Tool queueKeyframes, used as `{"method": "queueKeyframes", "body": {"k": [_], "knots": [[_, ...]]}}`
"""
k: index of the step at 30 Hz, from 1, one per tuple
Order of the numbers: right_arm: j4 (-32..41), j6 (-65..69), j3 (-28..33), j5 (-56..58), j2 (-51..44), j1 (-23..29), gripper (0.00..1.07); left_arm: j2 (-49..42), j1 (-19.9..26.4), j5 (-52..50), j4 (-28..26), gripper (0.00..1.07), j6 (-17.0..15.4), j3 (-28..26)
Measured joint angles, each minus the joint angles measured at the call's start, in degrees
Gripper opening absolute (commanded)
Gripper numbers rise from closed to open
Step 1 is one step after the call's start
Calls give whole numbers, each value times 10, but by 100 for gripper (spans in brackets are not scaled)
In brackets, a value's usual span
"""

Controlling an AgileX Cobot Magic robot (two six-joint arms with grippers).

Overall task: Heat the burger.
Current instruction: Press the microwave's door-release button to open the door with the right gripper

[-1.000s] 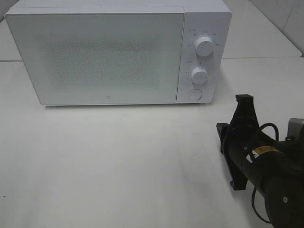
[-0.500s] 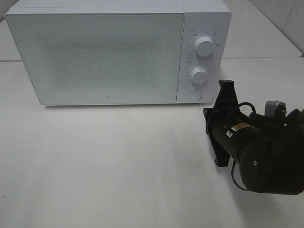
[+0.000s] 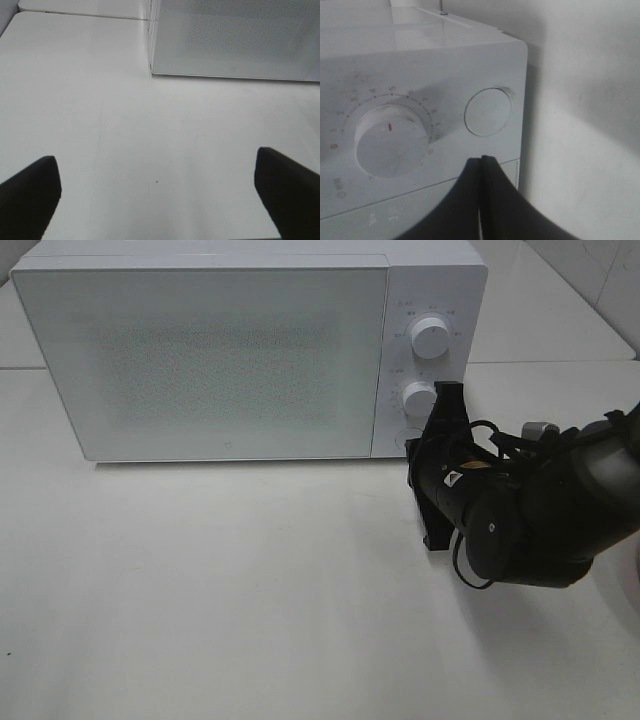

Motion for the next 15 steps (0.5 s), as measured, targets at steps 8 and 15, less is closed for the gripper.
{"method": "queueKeyframes", "body": {"k": [8, 15], "knots": [[0, 0, -38, 15, 30, -22, 1, 0, 0, 0, 0, 98, 0, 0], [-1, 0, -73, 24, 62, -23, 1, 0, 0, 0, 0, 98, 0, 0]]}}
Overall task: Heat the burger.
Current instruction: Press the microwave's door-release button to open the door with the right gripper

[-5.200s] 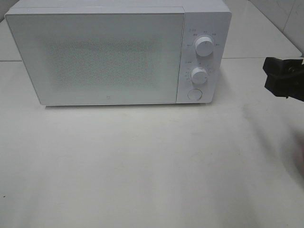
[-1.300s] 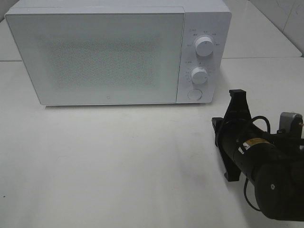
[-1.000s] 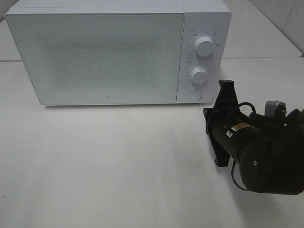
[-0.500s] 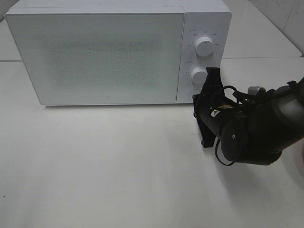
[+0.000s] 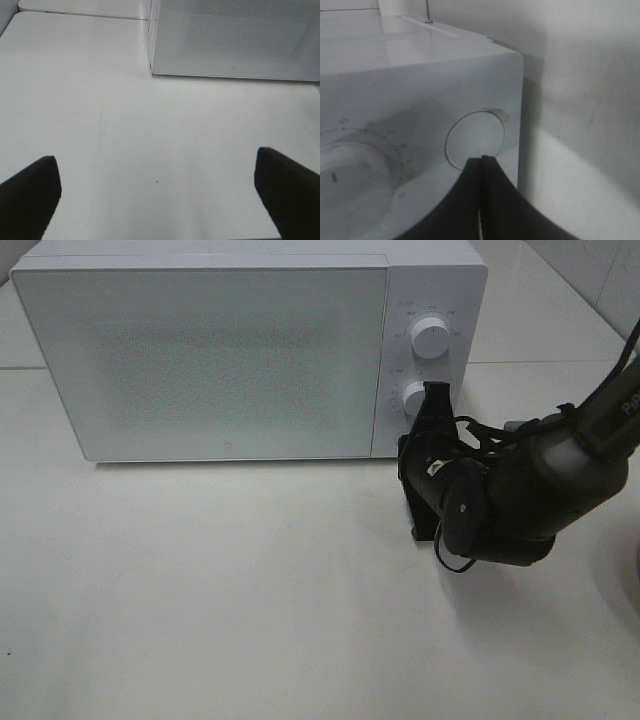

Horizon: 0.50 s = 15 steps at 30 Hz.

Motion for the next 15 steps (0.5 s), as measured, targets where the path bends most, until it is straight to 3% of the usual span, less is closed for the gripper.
{"method": "queueKeyframes", "body": {"k": [15], "knots": [[3, 1, -27, 3, 26, -11, 1, 0, 0, 0, 0, 98, 0, 0]]}}
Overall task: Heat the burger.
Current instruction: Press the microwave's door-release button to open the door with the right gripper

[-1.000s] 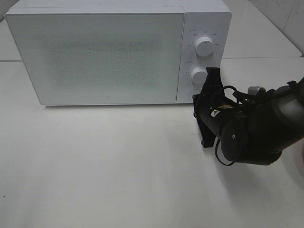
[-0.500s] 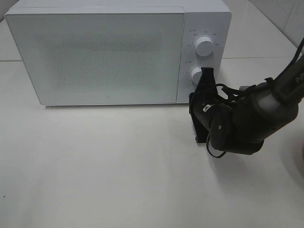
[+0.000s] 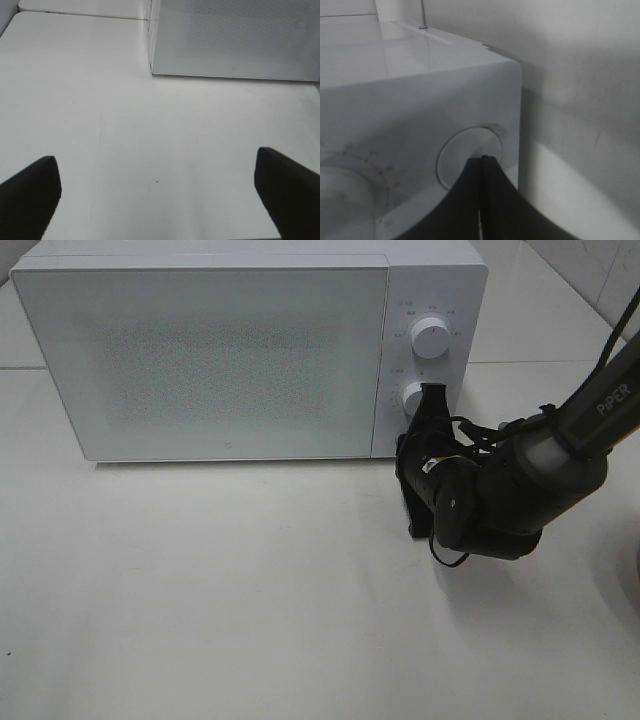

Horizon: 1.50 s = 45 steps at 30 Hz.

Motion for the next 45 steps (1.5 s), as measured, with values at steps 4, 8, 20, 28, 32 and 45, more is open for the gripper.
{"method": "queueKeyframes", "body": {"k": [4, 8, 20, 28, 32, 45], "knots": [[2, 0, 0, -1, 0, -7, 1, 0, 0, 0, 0, 98, 0, 0], [2, 0, 0, -8, 1, -11, 1, 0, 0, 0, 0, 98, 0, 0], [4, 0, -11, -7, 4, -11, 1, 0, 0, 0, 0, 98, 0, 0], [7, 0, -28, 5, 11, -11, 1, 0, 0, 0, 0, 98, 0, 0], [11, -2, -36, 5, 15, -11, 1, 0, 0, 0, 0, 98, 0, 0], [5, -2, -41, -2, 21, -16, 1, 0, 0, 0, 0, 98, 0, 0]]}}
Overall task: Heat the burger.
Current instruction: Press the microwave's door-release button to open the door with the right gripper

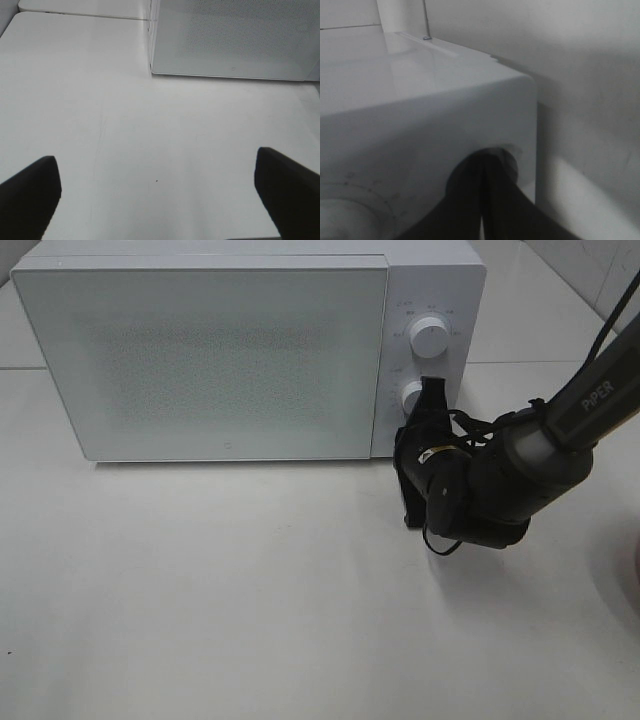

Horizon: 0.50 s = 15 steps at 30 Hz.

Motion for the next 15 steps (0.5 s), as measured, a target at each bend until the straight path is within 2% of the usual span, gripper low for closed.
{"method": "queueKeyframes", "body": {"k": [15], "knots": [[-23, -3, 0, 24, -2, -10, 0, 0, 0, 0, 0, 98, 0, 0]]}}
